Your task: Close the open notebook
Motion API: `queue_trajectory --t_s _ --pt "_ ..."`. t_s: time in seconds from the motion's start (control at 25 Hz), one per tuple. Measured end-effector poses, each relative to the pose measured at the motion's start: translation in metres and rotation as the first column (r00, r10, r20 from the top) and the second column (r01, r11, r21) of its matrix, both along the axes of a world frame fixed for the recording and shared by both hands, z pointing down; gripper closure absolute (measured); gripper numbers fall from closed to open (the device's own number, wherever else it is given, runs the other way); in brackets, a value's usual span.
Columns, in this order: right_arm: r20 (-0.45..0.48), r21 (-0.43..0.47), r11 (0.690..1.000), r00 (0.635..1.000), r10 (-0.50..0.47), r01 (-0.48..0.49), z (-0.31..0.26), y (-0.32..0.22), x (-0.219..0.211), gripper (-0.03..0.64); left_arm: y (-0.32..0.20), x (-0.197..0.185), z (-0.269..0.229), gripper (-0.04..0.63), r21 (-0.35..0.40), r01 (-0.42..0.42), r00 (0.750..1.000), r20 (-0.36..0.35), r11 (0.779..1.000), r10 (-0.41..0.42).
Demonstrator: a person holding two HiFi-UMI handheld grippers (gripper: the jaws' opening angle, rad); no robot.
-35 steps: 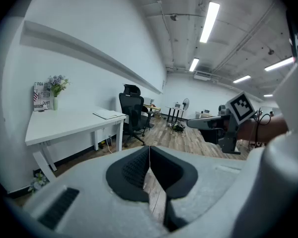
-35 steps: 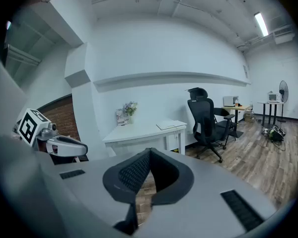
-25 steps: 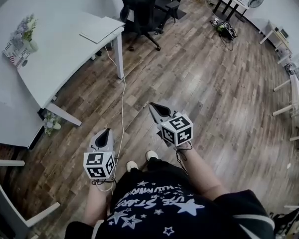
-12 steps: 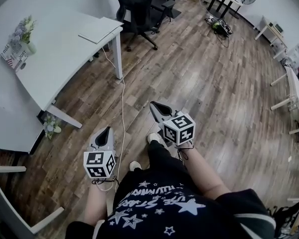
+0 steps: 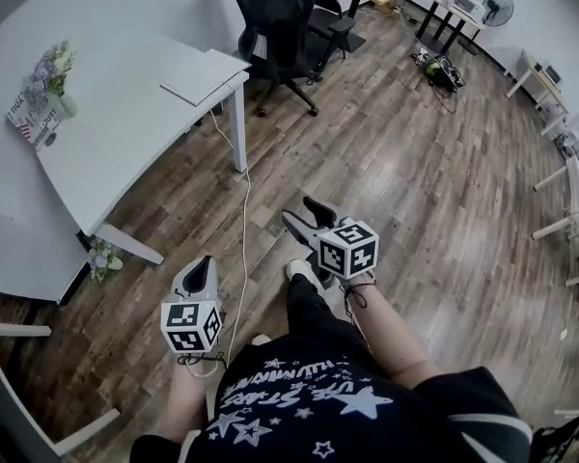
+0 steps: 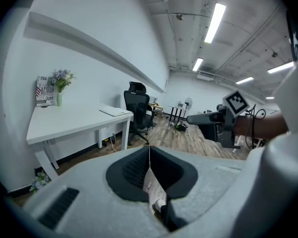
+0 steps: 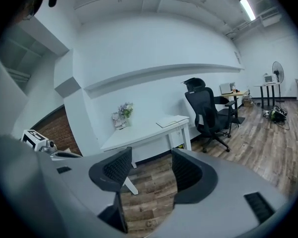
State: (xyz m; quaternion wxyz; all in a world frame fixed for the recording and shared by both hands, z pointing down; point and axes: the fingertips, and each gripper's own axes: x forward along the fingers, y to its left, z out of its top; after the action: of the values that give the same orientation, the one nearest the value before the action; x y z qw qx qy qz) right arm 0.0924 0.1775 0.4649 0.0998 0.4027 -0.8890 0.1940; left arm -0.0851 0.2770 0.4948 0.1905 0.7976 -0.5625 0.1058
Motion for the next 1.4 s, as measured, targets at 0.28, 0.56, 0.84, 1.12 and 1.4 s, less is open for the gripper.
queue_trajectory --t_s 0.28,0.56,0.84,1.12,1.4 --pt "0.119 -0.038 0.999 0.993 -0.026 0.031 -0.002 -0.108 0.01 0.351 -0.079 0.009 -0.001 0.574 -0.011 0.071 0.997 0.042 0.997 -0.071" --pt "0.137 -0.077 0.992 0.987 -0.085 0.097 0.0 -0.21 0.035 0.348 -0.164 0.044 -0.008 0.574 -0.019 0.139 0.986 0.094 0.99 -0.137" --pt "0.133 -0.1 0.977 0.976 -0.174 0.188 0.01 -0.274 0.045 0.343 -0.222 0.066 -0.014 0.574 -0.013 0.222 0.97 0.103 0.975 -0.219" --pt "0.134 -0.125 0.961 0.964 -0.232 0.248 0.019 -0.309 0.032 0.342 -0.242 0.071 -0.009 0.574 -0.047 0.257 0.962 0.107 0.965 -0.251" --pt "0.105 -0.155 0.958 0.969 -0.226 0.24 0.033 -0.338 0.007 0.345 -0.275 0.036 0.004 0.574 -0.059 0.279 0.958 0.091 0.959 -0.273"
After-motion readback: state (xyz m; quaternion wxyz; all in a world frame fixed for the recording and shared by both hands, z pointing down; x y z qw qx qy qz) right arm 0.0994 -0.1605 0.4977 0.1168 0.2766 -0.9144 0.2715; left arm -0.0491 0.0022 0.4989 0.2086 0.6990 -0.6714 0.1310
